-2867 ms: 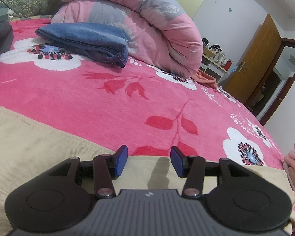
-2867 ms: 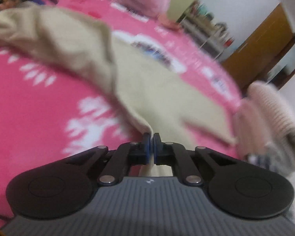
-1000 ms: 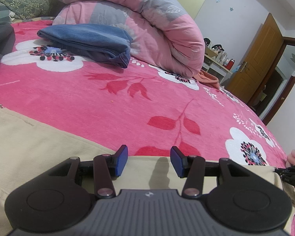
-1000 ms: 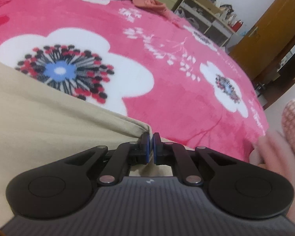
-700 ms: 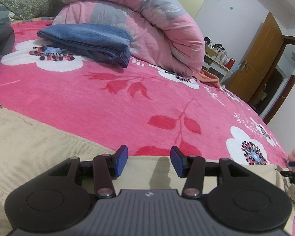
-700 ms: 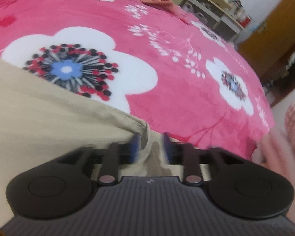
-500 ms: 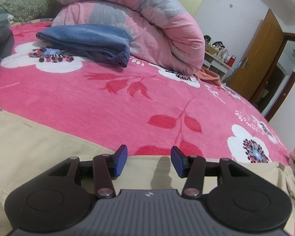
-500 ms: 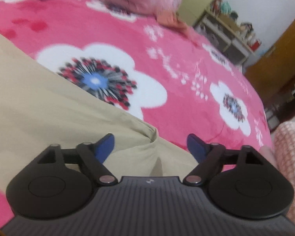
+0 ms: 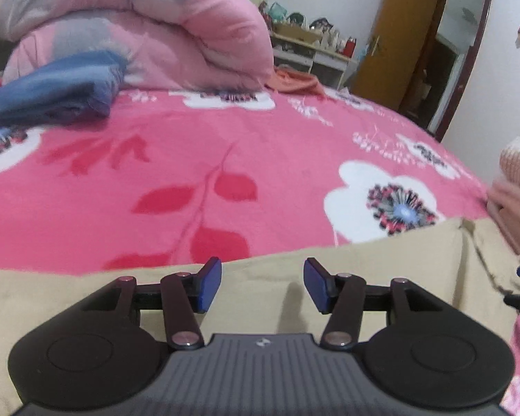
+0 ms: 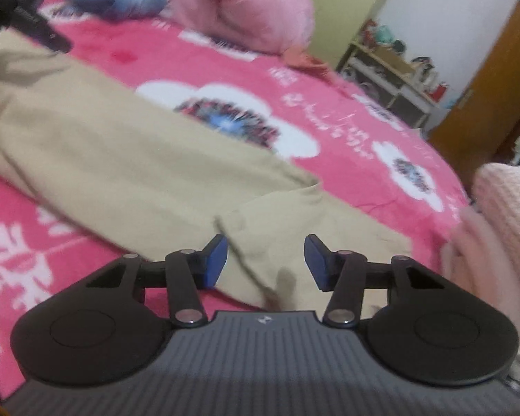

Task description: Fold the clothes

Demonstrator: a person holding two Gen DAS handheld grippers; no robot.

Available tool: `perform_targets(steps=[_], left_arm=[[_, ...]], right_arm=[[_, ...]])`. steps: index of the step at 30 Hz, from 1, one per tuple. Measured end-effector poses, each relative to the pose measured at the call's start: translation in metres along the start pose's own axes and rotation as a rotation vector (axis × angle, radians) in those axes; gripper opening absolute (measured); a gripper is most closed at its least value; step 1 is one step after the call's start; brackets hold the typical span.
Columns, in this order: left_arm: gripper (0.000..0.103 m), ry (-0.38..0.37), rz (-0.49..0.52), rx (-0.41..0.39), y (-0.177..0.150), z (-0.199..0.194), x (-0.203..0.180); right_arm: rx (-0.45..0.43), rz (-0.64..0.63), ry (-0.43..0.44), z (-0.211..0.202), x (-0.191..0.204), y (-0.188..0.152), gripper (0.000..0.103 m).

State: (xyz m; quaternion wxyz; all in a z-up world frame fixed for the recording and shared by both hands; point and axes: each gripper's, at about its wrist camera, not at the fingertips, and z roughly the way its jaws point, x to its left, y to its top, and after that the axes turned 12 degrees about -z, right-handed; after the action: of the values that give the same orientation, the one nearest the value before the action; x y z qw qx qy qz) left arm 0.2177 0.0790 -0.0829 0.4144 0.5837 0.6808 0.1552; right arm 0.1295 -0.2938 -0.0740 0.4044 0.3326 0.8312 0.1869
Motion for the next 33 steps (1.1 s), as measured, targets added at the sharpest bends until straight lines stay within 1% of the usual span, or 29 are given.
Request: perform_targets(steps=[2, 3, 4, 5, 6, 7, 8, 10, 12, 14, 16, 18, 22, 25, 27, 28, 30, 32, 33], left_arm=[[0.053, -0.004, -0.006, -0.007, -0.005, 0.005, 0.005], [0.054, -0.013, -0.010, -0.015, -0.006, 0.005, 0.006], [0.054, -0.017, -0.014, -0.016, -0.006, 0.006, 0.007], [0.054, -0.017, -0.012, -0.018, -0.006, 0.006, 0.007], [0.054, -0.017, -0.009, -0.020, -0.006, 0.006, 0.008], [0.054, -0.016, -0.007, -0.022, -0.007, 0.007, 0.008], [0.054, -0.015, -0.005, -0.024, -0.007, 0.007, 0.008], [0.054, -0.019, -0.008, -0.026, -0.007, 0.006, 0.008], [0.054, -0.026, -0.014, -0.026, -0.007, 0.007, 0.010], [0.054, -0.030, -0.018, -0.027, -0.007, 0.007, 0.011], [0.054, -0.031, -0.018, -0.028, -0.008, 0.007, 0.011], [0.054, -0.030, -0.018, -0.028, -0.008, 0.007, 0.011], [0.054, -0.028, -0.013, -0.028, -0.008, 0.007, 0.010], [0.054, -0.026, -0.009, -0.028, -0.008, 0.008, 0.010], [0.055, -0.025, -0.007, -0.028, -0.009, 0.008, 0.010], [0.055, -0.025, -0.006, -0.028, -0.009, 0.008, 0.010], [0.055, -0.025, -0.005, -0.028, -0.009, 0.008, 0.010], [0.055, -0.024, -0.004, -0.028, -0.009, 0.008, 0.010], [0.055, -0.024, -0.003, -0.028, -0.009, 0.008, 0.010]], right_arm=[[0.010, -0.031, 0.007, 0.013, 0.005, 0.000, 0.048], [0.007, -0.024, 0.016, 0.016, 0.004, -0.001, 0.047], [0.002, -0.003, 0.030, 0.018, 0.001, -0.001, 0.042], [0.001, 0.017, 0.044, 0.019, -0.003, -0.002, 0.026], [0.007, 0.032, 0.042, 0.020, -0.007, -0.003, 0.017], [0.016, 0.042, 0.020, 0.021, -0.010, -0.005, 0.012], [0.025, 0.051, -0.002, 0.021, -0.013, -0.006, 0.009], [0.024, 0.090, -0.037, 0.020, -0.023, -0.011, 0.007], [0.017, 0.147, -0.075, 0.019, -0.041, -0.014, 0.007], [0.014, 0.229, -0.132, 0.018, -0.066, -0.018, 0.007], [0.038, 0.296, -0.184, 0.025, -0.091, -0.023, 0.007], [0.074, 0.364, -0.217, 0.035, -0.115, -0.032, 0.007], [0.135, 0.475, -0.228, 0.061, -0.147, -0.050, 0.006], [0.169, 0.497, -0.209, 0.080, -0.152, -0.060, 0.006], [0.184, 0.492, -0.202, 0.090, -0.152, -0.065, 0.008], [0.188, 0.500, -0.206, 0.092, -0.152, -0.066, 0.010], [0.196, 0.517, -0.213, 0.096, -0.153, -0.069, 0.019], [0.198, 0.533, -0.238, 0.096, -0.156, -0.071, 0.036], [0.197, 0.544, -0.252, 0.095, -0.158, -0.073, 0.040]])
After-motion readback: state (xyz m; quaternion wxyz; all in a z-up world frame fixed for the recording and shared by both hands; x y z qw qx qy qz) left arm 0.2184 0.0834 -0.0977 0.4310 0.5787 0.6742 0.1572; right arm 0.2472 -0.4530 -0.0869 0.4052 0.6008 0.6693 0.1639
